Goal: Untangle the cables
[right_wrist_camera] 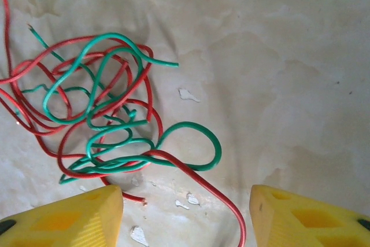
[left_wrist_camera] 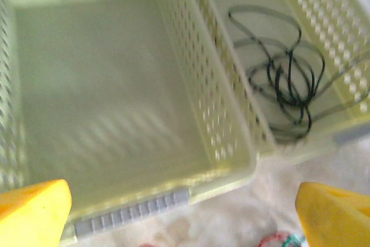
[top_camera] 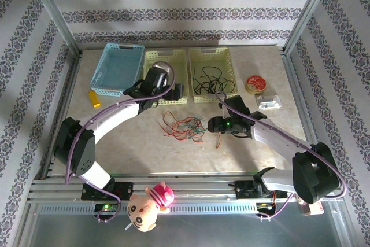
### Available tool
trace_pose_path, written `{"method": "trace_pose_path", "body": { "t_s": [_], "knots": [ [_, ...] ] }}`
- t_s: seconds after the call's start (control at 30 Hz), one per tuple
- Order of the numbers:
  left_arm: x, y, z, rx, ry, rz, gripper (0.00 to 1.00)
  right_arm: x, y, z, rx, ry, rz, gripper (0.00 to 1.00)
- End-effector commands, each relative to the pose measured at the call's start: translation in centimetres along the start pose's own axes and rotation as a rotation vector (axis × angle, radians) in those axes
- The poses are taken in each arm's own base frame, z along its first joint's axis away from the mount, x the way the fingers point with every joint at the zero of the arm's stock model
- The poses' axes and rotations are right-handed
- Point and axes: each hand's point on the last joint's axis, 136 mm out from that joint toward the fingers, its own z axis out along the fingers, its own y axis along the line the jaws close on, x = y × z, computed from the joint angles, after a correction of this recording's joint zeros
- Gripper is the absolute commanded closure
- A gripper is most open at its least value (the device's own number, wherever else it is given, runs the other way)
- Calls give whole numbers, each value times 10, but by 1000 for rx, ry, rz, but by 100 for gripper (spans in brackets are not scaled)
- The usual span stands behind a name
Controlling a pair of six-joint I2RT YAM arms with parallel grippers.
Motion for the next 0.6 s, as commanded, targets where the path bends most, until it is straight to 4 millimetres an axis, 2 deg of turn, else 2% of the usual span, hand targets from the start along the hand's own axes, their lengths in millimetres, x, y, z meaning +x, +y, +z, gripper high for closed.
{"method": "trace_pose_path", "body": {
  "t_s": [0.0,0.17,0.23,0.3,0.43,0.47,0.57],
  "knots": [
    [6,-30,-17,173,-5,32,1,9,-6,7,16,54,-5,40],
    [51,-56,-21,292,131,156,1,19,-14,24,42,115,9,43],
    [64,-65,-20,326,173,180,1,23,-15,29,40,139,17,46],
    [75,-72,-16,337,204,205,1,24,-15,31,37,145,21,53],
    [92,-81,1,302,246,246,4,16,-18,24,58,93,22,84],
    [95,-81,8,281,250,248,6,12,-18,20,57,71,21,89],
    [105,-82,27,214,266,251,13,1,-16,7,54,2,19,94]
  ]
}}
